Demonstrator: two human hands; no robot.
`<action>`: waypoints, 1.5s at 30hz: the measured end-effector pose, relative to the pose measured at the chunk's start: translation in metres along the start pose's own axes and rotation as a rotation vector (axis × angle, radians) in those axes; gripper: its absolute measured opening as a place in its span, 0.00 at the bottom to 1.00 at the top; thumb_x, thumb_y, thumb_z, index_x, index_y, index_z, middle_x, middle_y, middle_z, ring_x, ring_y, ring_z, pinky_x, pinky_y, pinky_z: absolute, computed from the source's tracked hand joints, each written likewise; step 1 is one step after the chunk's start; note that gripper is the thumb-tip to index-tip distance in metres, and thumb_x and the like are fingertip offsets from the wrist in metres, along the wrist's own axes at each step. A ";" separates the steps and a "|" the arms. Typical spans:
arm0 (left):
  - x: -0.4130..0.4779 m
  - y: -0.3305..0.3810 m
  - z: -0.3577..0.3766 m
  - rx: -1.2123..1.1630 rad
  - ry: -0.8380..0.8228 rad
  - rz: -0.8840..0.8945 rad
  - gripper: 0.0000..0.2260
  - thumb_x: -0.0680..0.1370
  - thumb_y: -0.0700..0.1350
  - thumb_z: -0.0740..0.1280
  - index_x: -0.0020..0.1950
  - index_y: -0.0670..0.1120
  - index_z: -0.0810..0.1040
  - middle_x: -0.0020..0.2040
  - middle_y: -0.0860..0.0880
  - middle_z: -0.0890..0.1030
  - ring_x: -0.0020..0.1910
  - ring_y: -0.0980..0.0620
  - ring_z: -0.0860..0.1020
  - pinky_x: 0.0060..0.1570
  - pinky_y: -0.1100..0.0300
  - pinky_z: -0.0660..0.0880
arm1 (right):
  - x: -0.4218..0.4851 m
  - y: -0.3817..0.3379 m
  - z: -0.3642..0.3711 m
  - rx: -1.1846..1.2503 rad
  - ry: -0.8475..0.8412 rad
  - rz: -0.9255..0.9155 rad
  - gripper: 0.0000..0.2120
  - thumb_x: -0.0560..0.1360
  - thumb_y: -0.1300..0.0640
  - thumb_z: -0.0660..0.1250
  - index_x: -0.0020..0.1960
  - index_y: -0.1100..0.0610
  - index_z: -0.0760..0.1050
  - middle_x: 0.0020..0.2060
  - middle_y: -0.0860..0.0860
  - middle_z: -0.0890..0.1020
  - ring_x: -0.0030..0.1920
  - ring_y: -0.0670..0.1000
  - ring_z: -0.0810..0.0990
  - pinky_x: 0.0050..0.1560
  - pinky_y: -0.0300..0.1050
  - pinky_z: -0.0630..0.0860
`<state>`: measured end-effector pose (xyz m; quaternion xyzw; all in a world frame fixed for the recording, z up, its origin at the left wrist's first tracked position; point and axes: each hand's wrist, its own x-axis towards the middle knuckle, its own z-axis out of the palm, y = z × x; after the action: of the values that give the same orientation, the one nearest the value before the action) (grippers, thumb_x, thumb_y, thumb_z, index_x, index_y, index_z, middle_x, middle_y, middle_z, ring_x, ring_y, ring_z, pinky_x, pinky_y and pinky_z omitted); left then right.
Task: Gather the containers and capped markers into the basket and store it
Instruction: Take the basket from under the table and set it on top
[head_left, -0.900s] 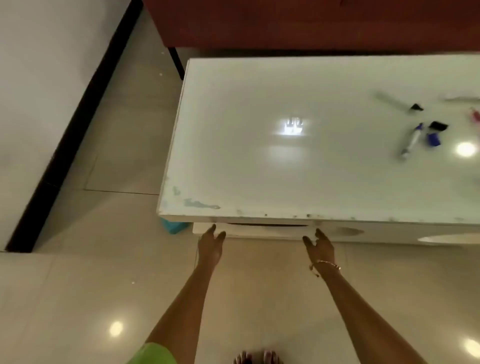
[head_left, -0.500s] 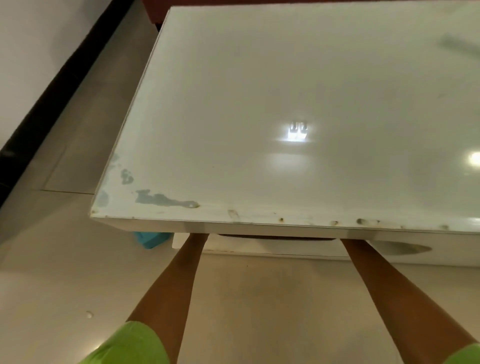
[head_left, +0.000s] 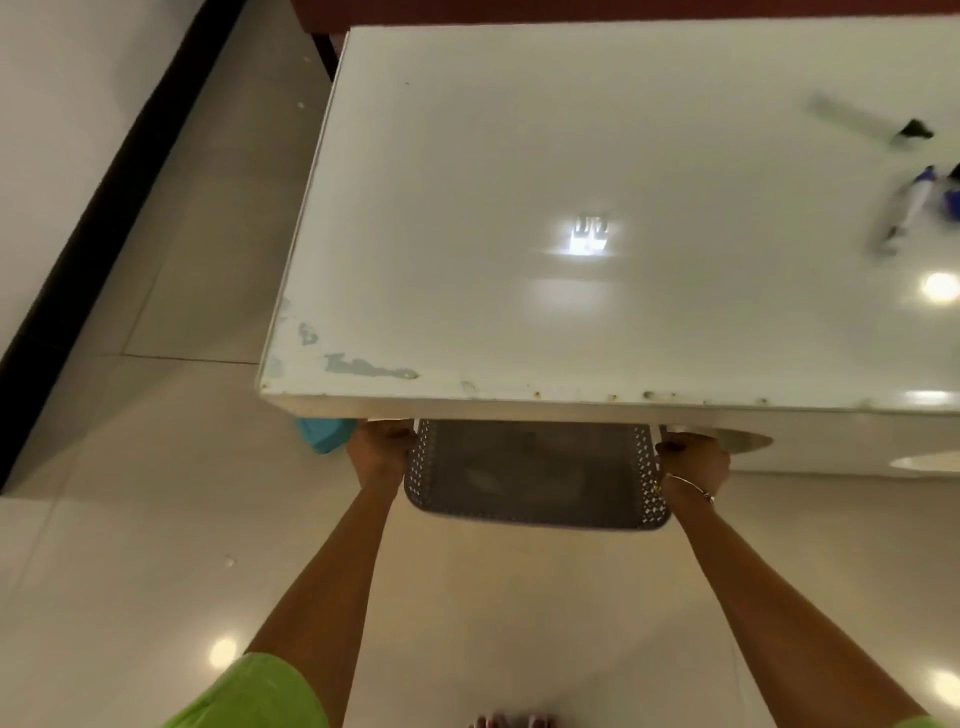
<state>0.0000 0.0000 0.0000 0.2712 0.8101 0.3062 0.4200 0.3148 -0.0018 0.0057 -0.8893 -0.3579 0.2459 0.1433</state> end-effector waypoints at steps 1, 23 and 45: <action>-0.016 -0.002 -0.011 0.053 -0.020 0.010 0.08 0.57 0.41 0.68 0.28 0.54 0.82 0.26 0.53 0.82 0.40 0.44 0.81 0.47 0.44 0.80 | -0.017 0.000 -0.014 0.004 -0.038 0.008 0.08 0.70 0.68 0.65 0.45 0.67 0.82 0.44 0.67 0.83 0.47 0.65 0.81 0.50 0.50 0.76; -0.194 0.199 -0.166 0.089 0.115 -0.161 0.08 0.64 0.33 0.75 0.42 0.38 0.84 0.39 0.40 0.84 0.34 0.47 0.80 0.41 0.62 0.74 | -0.135 -0.126 -0.259 0.011 -0.104 0.275 0.16 0.70 0.57 0.71 0.45 0.72 0.78 0.47 0.68 0.82 0.50 0.65 0.80 0.49 0.54 0.78; -0.033 0.303 -0.106 -0.110 0.127 -0.073 0.10 0.64 0.30 0.74 0.33 0.44 0.80 0.36 0.41 0.83 0.32 0.46 0.79 0.42 0.54 0.80 | -0.004 -0.238 -0.215 0.206 0.079 0.097 0.08 0.72 0.63 0.65 0.45 0.66 0.82 0.41 0.66 0.84 0.46 0.67 0.79 0.52 0.55 0.75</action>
<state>-0.0185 0.1498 0.2852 0.1981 0.8263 0.3514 0.3931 0.2935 0.1459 0.2895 -0.8952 -0.2812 0.2529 0.2359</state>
